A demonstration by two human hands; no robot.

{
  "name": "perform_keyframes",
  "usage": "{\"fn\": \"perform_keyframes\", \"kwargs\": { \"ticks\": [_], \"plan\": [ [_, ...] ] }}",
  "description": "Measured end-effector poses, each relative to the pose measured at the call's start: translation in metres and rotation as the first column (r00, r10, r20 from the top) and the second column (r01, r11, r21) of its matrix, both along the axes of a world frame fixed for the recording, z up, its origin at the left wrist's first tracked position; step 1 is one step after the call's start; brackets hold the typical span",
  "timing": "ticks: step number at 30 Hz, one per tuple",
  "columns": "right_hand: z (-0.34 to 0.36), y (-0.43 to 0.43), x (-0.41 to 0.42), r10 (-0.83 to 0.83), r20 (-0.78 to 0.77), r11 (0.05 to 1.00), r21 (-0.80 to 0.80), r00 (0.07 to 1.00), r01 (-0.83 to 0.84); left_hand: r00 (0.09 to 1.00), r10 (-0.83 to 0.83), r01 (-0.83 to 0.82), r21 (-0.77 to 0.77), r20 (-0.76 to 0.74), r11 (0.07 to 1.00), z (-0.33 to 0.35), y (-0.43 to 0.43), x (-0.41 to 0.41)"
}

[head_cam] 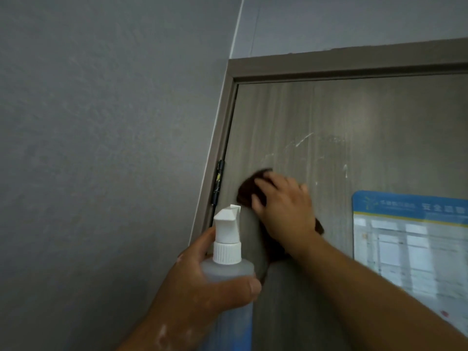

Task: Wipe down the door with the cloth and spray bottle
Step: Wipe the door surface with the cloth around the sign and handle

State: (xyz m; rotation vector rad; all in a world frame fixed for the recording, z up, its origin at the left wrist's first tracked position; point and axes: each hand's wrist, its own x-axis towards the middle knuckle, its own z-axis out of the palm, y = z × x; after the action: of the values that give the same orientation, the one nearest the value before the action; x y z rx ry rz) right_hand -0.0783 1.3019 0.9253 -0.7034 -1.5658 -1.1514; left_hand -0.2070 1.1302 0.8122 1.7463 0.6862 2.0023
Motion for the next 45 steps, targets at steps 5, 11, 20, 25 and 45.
{"fn": "perform_keyframes", "kwargs": {
  "ticks": [5,11,20,25,45],
  "plan": [
    [0.04,-0.004,-0.018,0.0,0.021,1.0,-0.025,1.0,0.001,1.0,-0.001,0.001,0.019,0.005,1.0,-0.002,0.001,0.0],
    [-0.114,0.001,0.011,0.111,0.43,0.993,-0.074,0.896,-0.087,0.997,-0.031,0.032,0.007,-0.073,0.999,-0.008,0.001,0.003],
    [0.042,-0.003,-0.017,-0.033,0.024,0.999,-0.001,0.999,0.033,0.999,-0.033,0.032,-0.035,-0.017,0.999,-0.006,0.006,0.002],
    [-0.074,0.004,-0.004,0.058,0.261,0.998,-0.012,0.963,-0.057,0.998,-0.06,0.06,-0.017,-0.033,0.998,-0.011,0.005,0.003],
    [-0.125,0.01,0.029,0.058,0.283,0.994,0.074,0.957,-0.083,0.988,-0.076,0.07,-0.052,-0.135,0.996,-0.007,-0.005,0.005]
  ]
}}
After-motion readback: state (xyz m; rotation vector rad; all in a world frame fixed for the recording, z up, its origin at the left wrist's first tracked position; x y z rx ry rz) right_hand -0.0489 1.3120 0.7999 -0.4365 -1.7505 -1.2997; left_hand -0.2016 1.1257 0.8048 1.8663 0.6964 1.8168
